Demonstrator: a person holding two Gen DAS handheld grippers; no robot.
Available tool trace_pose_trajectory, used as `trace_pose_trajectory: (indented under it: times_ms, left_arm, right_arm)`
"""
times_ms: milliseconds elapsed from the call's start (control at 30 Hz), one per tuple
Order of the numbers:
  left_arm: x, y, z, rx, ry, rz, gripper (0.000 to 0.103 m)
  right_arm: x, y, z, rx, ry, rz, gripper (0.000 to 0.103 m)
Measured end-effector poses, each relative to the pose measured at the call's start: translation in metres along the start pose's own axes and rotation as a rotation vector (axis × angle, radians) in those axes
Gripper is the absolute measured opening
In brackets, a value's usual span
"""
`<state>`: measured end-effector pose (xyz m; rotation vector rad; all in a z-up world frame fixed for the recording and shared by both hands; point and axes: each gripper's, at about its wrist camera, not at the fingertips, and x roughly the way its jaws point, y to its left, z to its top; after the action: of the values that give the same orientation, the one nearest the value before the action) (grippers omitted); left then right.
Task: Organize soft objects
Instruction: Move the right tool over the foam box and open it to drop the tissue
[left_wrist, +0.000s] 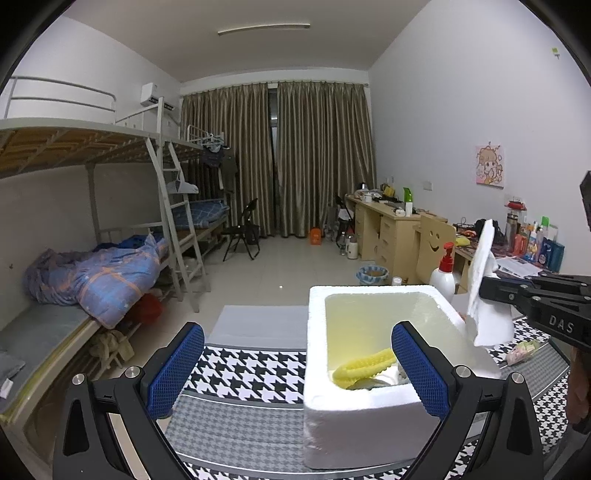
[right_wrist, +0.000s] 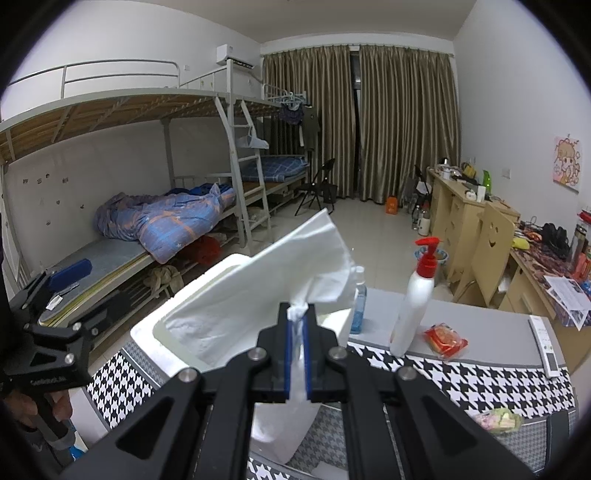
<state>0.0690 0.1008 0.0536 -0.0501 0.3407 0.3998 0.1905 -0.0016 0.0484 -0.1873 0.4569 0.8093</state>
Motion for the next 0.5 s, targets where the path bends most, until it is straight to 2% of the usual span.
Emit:
trace_pose_trajectory:
  times_ms: [500]
  left_arm:
    - [-0.003,0.022,-0.005,-0.02,-0.002,0.033,0.102]
  right_arm:
    - [0.025,0.013,0.007,0.015,0.05,0.02,0.007]
